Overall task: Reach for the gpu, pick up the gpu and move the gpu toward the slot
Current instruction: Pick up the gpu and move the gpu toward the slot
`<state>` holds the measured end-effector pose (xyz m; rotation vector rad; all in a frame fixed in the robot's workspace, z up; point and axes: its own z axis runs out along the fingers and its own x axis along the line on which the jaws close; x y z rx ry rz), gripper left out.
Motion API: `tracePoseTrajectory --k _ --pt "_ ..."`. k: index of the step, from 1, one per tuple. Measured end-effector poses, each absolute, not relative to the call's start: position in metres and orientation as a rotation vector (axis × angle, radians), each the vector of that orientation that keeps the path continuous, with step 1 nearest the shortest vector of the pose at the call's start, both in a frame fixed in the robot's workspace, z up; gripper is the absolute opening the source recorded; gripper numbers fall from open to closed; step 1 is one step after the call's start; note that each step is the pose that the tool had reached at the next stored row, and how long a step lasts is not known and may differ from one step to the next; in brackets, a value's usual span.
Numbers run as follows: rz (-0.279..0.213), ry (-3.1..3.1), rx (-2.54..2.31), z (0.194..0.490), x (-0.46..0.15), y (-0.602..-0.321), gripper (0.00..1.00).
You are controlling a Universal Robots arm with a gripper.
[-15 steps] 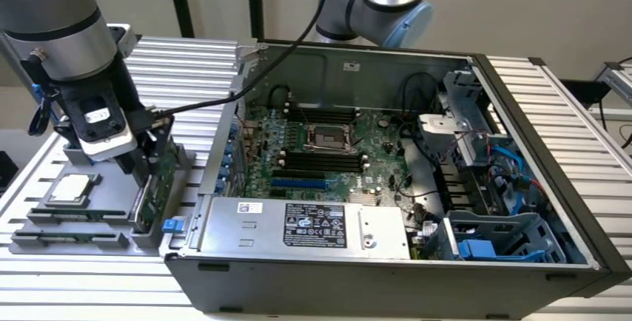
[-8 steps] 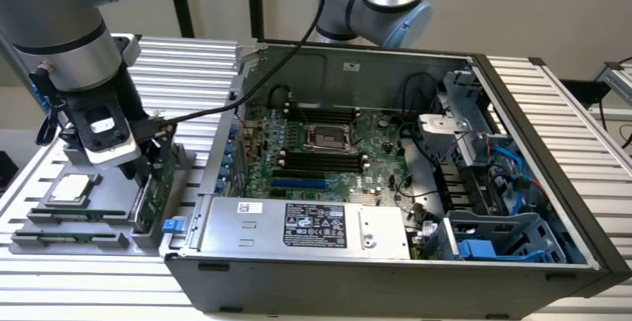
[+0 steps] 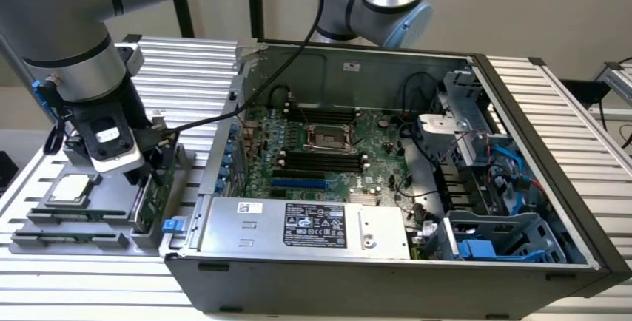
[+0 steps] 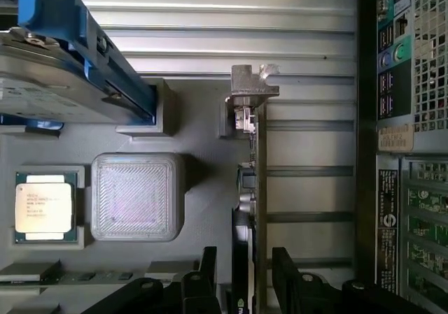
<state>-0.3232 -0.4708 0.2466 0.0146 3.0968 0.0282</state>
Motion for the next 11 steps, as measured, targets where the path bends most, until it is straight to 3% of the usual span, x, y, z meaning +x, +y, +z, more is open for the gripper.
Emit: tracePoseTrajectory --k 11 --pt "0.027 3.096 0.016 0.2453 -0.3232 -0.4682 0.45"
